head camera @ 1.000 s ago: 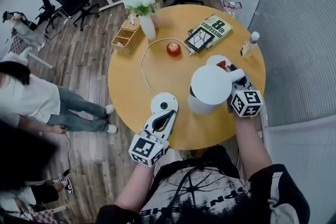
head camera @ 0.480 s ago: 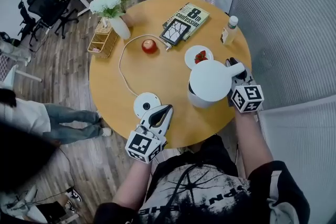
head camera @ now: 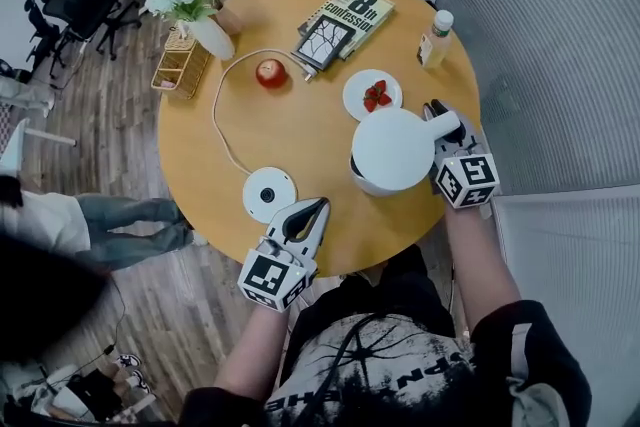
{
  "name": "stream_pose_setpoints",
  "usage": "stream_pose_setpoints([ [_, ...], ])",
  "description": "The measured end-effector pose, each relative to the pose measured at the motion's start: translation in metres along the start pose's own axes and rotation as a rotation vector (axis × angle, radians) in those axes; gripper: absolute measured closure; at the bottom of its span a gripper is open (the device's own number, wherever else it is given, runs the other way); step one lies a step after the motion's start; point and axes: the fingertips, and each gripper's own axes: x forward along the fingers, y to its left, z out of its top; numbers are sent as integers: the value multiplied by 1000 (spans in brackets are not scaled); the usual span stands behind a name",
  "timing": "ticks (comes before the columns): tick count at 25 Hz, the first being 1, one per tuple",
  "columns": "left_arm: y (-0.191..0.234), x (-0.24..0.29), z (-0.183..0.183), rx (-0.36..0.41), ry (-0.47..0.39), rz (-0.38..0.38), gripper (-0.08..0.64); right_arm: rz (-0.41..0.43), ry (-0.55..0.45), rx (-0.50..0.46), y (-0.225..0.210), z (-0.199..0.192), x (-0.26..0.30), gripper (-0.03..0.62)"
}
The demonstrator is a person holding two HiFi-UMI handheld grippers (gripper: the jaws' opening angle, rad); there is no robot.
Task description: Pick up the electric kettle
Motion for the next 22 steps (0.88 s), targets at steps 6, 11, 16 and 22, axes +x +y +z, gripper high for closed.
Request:
stream_pose_setpoints([
  [6, -1, 6, -8, -19, 13, 4, 560, 11, 15, -11, 3, -13, 6, 520],
  [11, 1, 7, -13, -32, 17, 12, 560, 18, 5, -38, 6, -12, 11, 520],
  [16, 0, 7, -15, -37, 18, 17, 560, 18, 3, -68, 8, -15, 9, 524],
  [22, 1, 5, -12, -33, 10, 18, 560, 15, 22, -95, 9, -16, 9, 525],
])
